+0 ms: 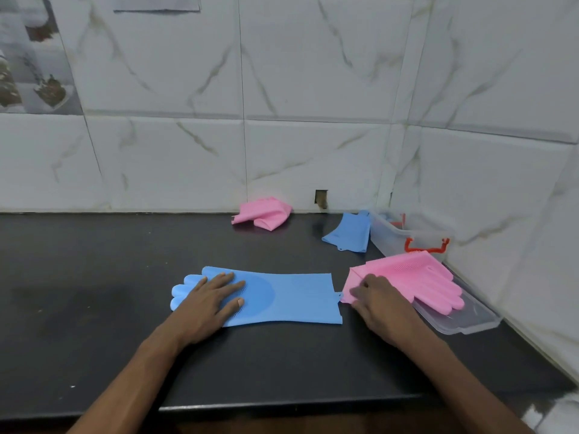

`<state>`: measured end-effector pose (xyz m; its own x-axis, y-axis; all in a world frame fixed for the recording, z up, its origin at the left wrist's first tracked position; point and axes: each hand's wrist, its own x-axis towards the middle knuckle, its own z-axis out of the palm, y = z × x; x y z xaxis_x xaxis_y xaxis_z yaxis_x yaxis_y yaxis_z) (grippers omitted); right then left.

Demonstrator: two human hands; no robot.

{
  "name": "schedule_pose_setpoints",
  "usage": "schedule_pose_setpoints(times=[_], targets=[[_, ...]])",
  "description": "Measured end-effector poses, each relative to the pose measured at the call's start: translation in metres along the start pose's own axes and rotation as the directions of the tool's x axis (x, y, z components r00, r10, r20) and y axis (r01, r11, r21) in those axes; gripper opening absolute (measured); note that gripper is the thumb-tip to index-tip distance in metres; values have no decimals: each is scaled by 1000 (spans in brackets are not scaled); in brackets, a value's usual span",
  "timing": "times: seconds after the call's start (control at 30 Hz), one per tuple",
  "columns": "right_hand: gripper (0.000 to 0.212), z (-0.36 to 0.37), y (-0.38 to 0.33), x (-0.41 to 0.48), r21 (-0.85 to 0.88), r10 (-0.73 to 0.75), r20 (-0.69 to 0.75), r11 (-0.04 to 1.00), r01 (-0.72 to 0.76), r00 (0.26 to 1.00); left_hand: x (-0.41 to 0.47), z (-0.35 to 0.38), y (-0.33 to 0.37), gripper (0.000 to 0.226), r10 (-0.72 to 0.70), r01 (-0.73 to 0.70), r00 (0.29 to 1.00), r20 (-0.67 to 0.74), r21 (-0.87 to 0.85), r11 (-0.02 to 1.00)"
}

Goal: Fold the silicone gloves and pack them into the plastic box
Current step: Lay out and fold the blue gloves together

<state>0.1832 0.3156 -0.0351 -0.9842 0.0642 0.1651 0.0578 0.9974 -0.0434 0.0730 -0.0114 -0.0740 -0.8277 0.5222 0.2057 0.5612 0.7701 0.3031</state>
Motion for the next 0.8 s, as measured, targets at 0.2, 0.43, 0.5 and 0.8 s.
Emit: schedule_pose_setpoints(times=[0.2, 0.43, 0.5, 0.8], targets=[[41, 9, 29, -6, -205, -12, -25, 979, 7, 1000, 1, -1, 1, 51, -6, 6, 1000, 2, 6, 1000], [46, 17, 17, -14, -257, 5, -49, 966, -18, 999, -7, -1, 0, 79, 8, -19, 988, 151, 73, 997], [49, 16, 9, -16, -155, -48, -54, 987, 39, 997, -8, -4, -1, 71, 9, -6, 995, 94, -40, 999], [28, -10, -8, 48, 205, 87, -150, 977, -55, 985, 4, -6, -3, 33, -57, 7, 949, -309, -161, 987]])
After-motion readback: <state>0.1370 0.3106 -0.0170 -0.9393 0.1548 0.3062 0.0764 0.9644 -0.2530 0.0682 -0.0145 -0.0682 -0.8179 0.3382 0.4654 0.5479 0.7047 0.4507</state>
